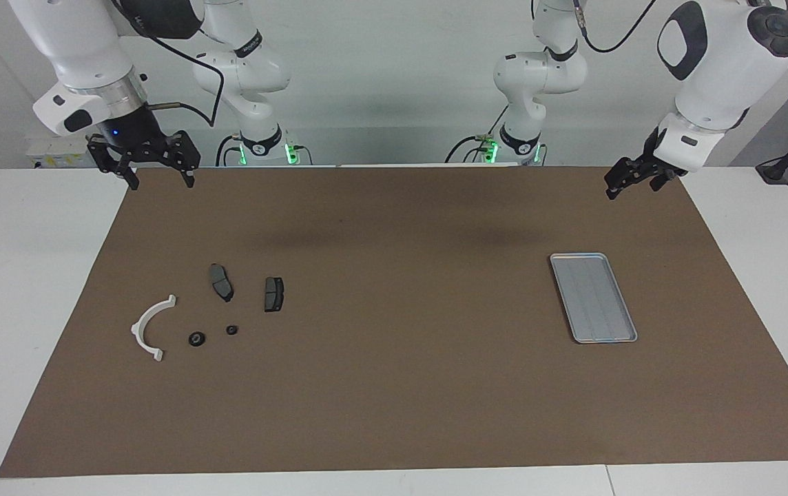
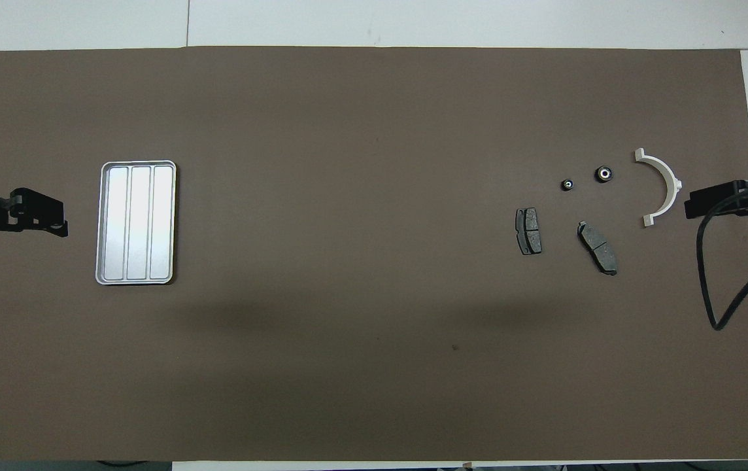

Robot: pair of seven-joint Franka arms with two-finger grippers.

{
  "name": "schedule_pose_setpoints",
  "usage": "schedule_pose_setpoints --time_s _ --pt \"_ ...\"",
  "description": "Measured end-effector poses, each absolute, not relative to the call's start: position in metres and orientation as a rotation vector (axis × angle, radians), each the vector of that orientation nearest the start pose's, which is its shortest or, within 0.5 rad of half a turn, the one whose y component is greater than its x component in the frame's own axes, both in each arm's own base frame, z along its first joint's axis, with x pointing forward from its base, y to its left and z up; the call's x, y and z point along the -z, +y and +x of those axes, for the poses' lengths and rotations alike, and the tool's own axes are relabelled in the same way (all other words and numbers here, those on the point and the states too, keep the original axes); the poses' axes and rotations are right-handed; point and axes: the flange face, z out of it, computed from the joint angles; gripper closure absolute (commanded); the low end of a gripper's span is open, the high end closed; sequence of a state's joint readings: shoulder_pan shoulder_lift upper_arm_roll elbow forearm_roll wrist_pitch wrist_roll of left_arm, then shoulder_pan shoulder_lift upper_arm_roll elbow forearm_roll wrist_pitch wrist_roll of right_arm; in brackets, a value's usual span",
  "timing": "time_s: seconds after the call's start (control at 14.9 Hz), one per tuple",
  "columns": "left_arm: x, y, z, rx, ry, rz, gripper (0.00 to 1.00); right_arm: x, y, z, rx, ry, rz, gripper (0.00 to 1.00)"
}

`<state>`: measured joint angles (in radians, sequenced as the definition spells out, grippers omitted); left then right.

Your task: Place bearing gear from tray to pile

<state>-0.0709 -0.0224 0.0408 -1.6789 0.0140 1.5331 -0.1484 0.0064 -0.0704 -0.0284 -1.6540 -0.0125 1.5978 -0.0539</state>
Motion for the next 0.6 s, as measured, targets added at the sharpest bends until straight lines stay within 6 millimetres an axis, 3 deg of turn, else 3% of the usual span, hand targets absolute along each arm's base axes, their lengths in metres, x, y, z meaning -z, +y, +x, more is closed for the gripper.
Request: schedule_pose_setpoints --time_s 0.6 --pt "-0.5831 -0.0145 0.539 -0.19 -0.183 -3.106 0.0 -0.6265 -0.0174 0.5334 0.019 -0.04 -3.152 0.0"
